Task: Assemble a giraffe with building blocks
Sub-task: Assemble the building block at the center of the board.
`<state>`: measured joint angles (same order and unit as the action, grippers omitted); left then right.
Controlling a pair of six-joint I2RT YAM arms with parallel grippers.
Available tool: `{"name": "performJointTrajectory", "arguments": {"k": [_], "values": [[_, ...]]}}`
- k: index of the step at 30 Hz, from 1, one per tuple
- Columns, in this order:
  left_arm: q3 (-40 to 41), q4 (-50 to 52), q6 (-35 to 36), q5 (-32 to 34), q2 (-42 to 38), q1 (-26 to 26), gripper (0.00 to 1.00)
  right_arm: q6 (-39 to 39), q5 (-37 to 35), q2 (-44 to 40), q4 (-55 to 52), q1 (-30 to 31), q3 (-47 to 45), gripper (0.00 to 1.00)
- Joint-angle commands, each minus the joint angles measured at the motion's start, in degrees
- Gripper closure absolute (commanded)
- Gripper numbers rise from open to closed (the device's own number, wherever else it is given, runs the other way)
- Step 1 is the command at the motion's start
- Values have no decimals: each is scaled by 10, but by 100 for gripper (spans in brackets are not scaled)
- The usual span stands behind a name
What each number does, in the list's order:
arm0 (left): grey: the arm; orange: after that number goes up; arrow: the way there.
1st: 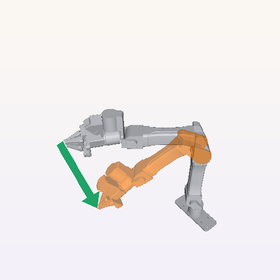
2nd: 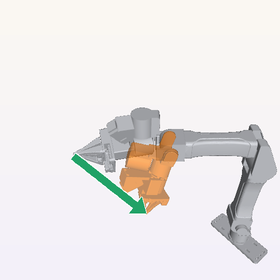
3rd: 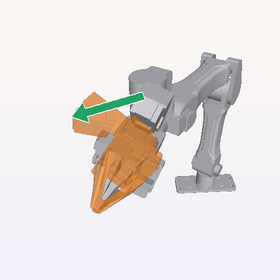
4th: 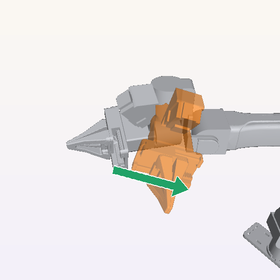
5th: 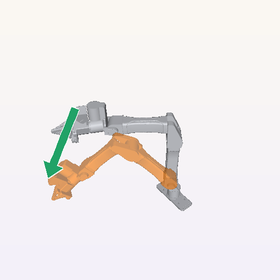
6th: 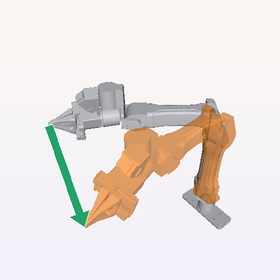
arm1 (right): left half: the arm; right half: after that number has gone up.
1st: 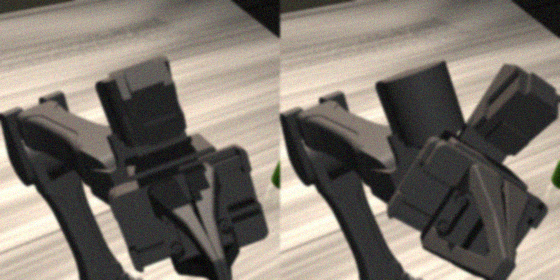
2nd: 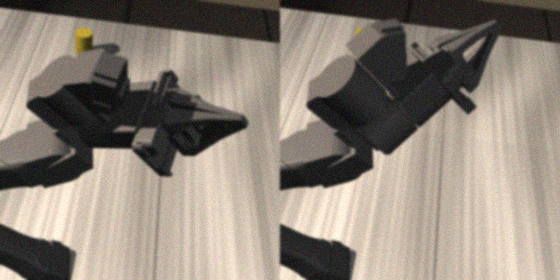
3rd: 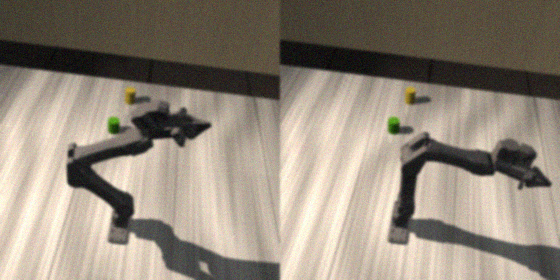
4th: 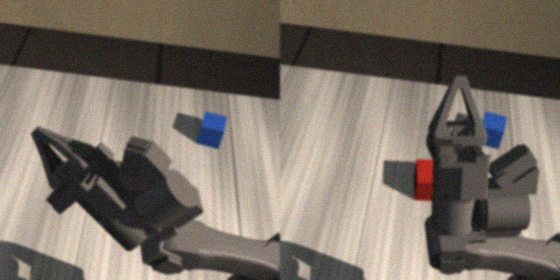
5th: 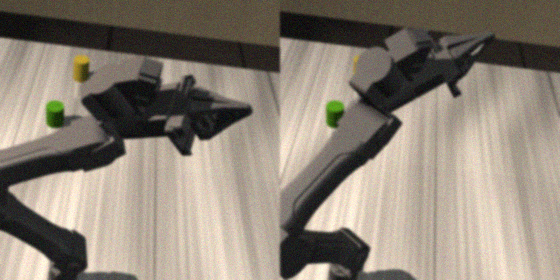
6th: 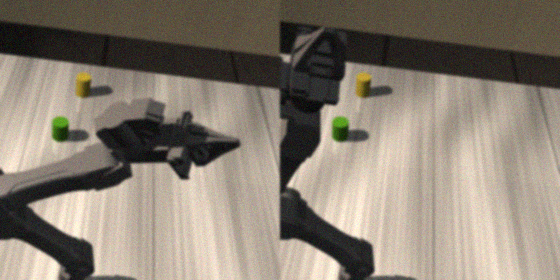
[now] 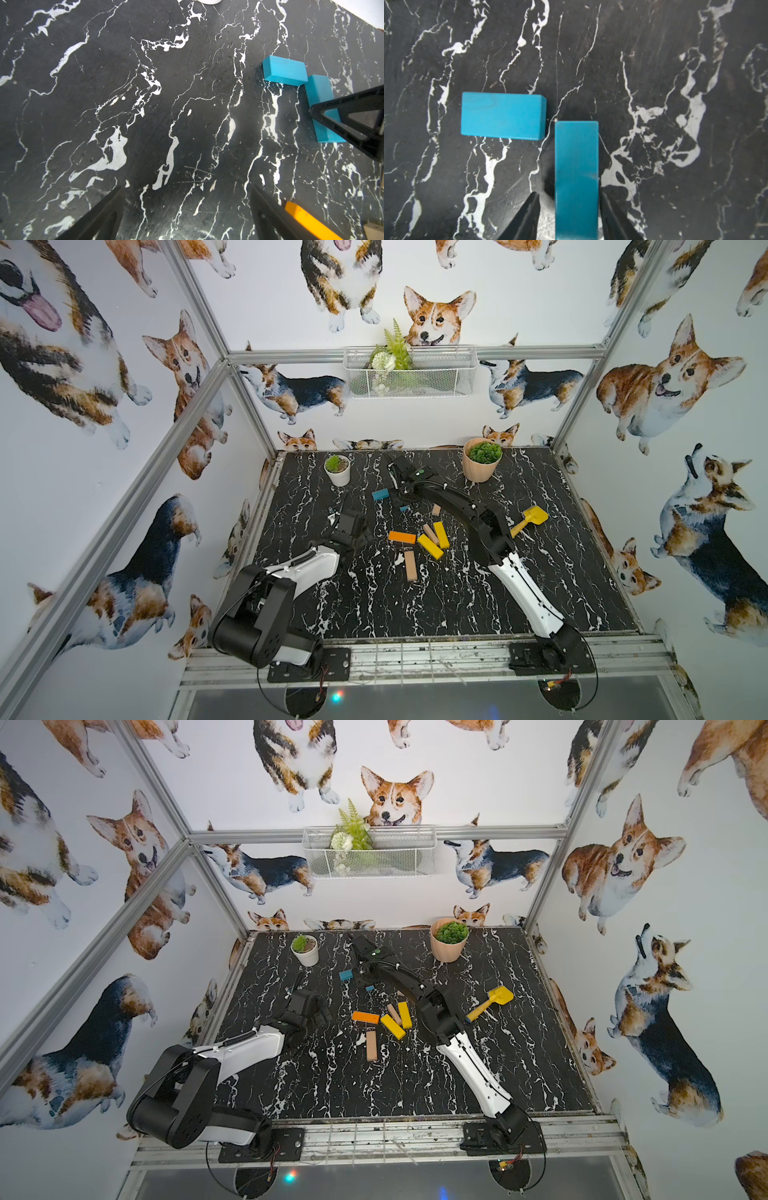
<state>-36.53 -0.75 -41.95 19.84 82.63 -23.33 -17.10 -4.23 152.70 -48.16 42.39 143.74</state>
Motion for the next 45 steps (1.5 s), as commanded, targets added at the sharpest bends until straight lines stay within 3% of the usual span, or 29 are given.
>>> {"name": "performJointTrajectory", "arguments": {"k": [1,6,10,24,36,45], "values": [[-5,-5,2,2,2,0,4,6,8,-30,-30,2,-18,30],[-6,-6,3,2,3,0,4,33,4,-87,-3,11,-128,29],[-6,-8,3,-1,5,0,4,43,-1,-100,12,12,-161,32],[-5,-11,7,-3,7,0,4,67,-17,-61,9,8,-122,44],[-7,-12,7,-3,11,0,4,49,8,-43,12,3,-104,70],[-7,-12,7,-8,13,0,4,32,-1,-23,8,9,-73,75]]}}
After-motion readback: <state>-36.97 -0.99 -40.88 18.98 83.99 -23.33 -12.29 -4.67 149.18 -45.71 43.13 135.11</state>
